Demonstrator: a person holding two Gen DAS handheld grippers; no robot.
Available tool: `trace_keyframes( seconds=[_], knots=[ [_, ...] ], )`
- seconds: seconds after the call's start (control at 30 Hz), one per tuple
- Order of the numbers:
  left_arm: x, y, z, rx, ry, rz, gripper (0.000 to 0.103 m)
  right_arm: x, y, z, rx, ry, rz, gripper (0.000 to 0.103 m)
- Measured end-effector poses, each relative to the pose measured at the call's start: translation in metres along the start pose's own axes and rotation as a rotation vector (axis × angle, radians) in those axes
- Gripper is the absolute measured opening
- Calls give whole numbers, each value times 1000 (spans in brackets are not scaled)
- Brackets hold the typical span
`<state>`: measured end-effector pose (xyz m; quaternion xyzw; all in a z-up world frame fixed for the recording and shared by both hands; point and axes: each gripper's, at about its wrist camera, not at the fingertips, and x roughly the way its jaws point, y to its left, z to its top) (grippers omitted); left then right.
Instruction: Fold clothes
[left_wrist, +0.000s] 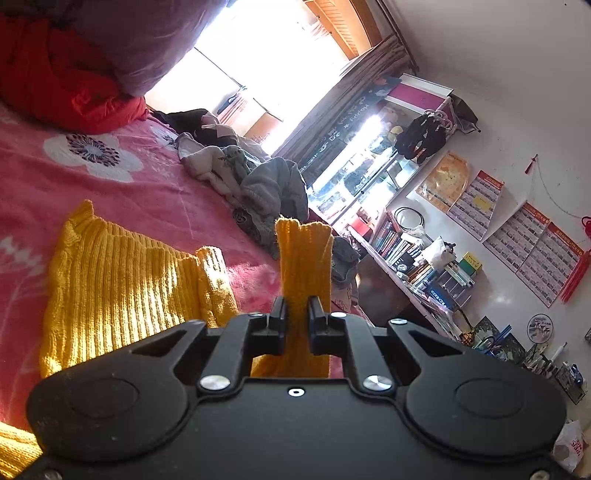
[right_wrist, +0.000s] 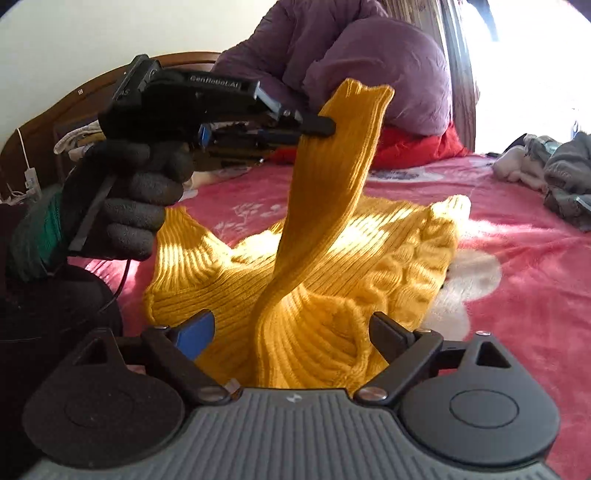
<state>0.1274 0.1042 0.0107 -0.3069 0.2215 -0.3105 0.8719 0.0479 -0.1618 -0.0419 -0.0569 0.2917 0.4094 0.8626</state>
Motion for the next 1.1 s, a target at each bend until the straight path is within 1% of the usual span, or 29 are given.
trace_keyframes(
  seconds=[0.03,0.07,0.1,0.2,0.27,0.4,0.47,0.53,0.57,0.67,0.73,0.77,0.8,0.93,1.0,1.03,1.1],
  knots=[
    [2,0,0,1,-1,-1,9,-1,1,0,-6,3,7,90],
    [5,0,1,3,-3,-4,9,4,8,-3,-48,34,3,88],
    [7,1,2,5,-6,-11,9,4,14,-6,-86,39,-8,88],
    [16,5,7,-12,-22,-37,9,-7,20,-7,-88,15,31,85],
    [25,9,9,-30,-26,-52,9,-11,16,-9,-67,7,31,85],
    [44,14,12,-55,-25,-71,9,-23,10,-12,-46,-22,38,75],
    [55,18,14,-59,-23,-53,9,-29,5,-11,-21,-41,46,74],
    [66,25,14,-89,-23,-30,9,-31,1,-10,-2,-48,55,73],
    [71,29,13,-105,-18,-11,9,-32,-1,-10,2,-47,59,71],
    [85,37,8,-117,24,58,9,-28,6,-12,-52,-13,59,69],
    [93,41,2,-124,56,98,9,-18,16,-18,-123,52,52,69],
    [95,43,0,-128,63,108,9,-15,23,-21,-168,67,37,69],
    [97,44,-1,-135,65,108,9,-13,28,-23,-204,78,23,69],
    [94,45,-1,-168,40,63,9,-21,25,-17,-175,38,3,68],
    [96,48,-1,-183,38,57,9,-17,25,-18,-171,58,3,68],
    [100,48,-2,-167,61,89,9,-15,26,-19,-174,70,1,69],
    [116,46,-8,-85,156,226,9,-7,34,-24,-232,112,-15,74]
  ],
)
